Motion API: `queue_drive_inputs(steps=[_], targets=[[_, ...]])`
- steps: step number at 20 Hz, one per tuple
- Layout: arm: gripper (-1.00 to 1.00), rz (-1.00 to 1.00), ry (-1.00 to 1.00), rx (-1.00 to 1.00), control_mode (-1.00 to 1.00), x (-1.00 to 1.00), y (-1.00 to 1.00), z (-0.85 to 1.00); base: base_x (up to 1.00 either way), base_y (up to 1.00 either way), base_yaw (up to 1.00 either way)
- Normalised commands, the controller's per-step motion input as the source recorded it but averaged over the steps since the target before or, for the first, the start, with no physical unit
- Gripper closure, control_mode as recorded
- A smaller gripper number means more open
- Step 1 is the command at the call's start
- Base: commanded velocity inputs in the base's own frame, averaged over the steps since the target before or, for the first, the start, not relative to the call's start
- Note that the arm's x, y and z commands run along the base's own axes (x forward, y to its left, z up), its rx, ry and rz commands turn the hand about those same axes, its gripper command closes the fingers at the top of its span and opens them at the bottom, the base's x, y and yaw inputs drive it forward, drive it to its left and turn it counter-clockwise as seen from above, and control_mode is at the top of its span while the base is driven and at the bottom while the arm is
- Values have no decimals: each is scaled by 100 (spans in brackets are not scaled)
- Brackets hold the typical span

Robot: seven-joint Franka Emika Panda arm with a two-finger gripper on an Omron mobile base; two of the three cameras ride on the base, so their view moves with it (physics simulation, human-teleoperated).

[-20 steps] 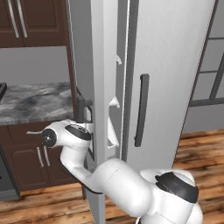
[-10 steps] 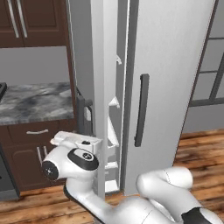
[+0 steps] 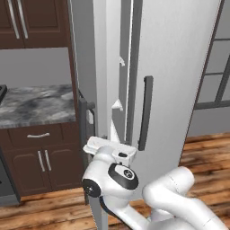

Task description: Retrieve the steak from the fridge and place it on the saucepan with marinade on the stove.

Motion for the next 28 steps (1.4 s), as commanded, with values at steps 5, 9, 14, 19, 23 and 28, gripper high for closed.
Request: queue_drive_inputs(steps=[5, 9, 14, 19, 23, 28], targets=[[-100, 0, 0, 0, -100, 0, -100, 0, 0, 0, 0], [-100, 0, 1, 0, -100, 6, -100, 0, 0, 0, 0], [-100, 0, 9, -1, -100, 27, -100, 0, 0, 0, 0], [-100, 5, 9, 0, -100, 40, -80, -1, 0, 0, 0], [-100, 27, 12, 0, -100, 60, -29, -27, 0, 0, 0], [-100, 45, 5, 1, -100, 8, -25, -30, 0, 0, 0]])
